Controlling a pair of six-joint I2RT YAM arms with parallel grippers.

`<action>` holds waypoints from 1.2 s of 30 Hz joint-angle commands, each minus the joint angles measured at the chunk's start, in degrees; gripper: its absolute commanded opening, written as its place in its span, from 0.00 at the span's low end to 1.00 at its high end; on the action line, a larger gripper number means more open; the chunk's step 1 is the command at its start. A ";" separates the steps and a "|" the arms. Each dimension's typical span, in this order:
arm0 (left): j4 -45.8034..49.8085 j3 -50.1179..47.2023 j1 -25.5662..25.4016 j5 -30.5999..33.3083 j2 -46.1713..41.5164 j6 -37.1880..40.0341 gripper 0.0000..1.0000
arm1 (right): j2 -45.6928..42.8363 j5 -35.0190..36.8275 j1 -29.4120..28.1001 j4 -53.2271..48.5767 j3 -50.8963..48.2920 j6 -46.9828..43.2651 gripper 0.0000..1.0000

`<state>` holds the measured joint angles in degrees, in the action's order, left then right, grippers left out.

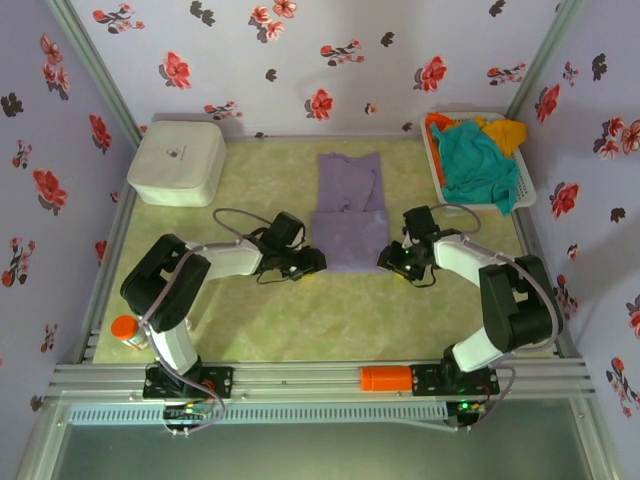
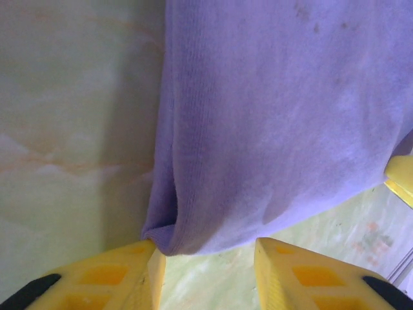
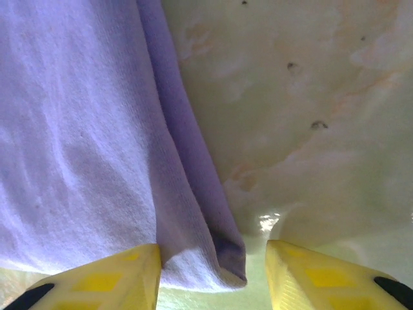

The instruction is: Fold and stack the t-shirts

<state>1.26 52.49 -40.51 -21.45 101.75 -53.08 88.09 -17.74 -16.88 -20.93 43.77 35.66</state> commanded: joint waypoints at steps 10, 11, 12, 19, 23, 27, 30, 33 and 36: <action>6.67 3.81 -0.09 2.97 -0.68 1.09 0.39 | 3.70 0.91 -1.65 3.01 1.41 1.85 0.38; 7.96 3.76 -0.12 3.31 -1.76 1.50 0.40 | 4.00 0.78 -1.69 3.07 1.54 1.86 0.35; 9.20 3.68 -0.09 3.65 -2.80 1.81 0.42 | 4.22 0.77 -1.69 3.09 1.49 1.79 0.34; 16.85 2.44 0.17 5.81 -8.46 3.80 0.49 | 4.49 0.43 -1.77 4.40 1.43 2.61 0.21; 18.02 3.96 -0.03 5.74 -6.71 4.25 0.49 | 4.24 0.48 -2.10 4.14 2.43 2.83 0.16; 17.95 6.21 -0.86 5.63 -4.14 3.99 0.49 | 4.00 0.59 -2.30 2.88 3.55 2.66 0.09; 17.52 7.31 -1.47 5.55 -2.36 3.78 0.49 | 3.27 0.53 -2.28 2.61 3.42 2.88 0.03; 16.77 8.02 -1.76 5.48 -0.86 3.33 0.49 | 2.88 0.72 -2.28 2.30 3.60 2.88 0.00; 16.73 8.72 -1.87 5.55 0.64 3.13 0.48 | 2.77 0.89 -2.28 1.73 3.86 2.71 0.00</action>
<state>17.63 59.33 -42.02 -16.49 100.79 -50.46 91.29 -16.56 -19.03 -19.44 46.04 38.11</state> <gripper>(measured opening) 0.485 0.044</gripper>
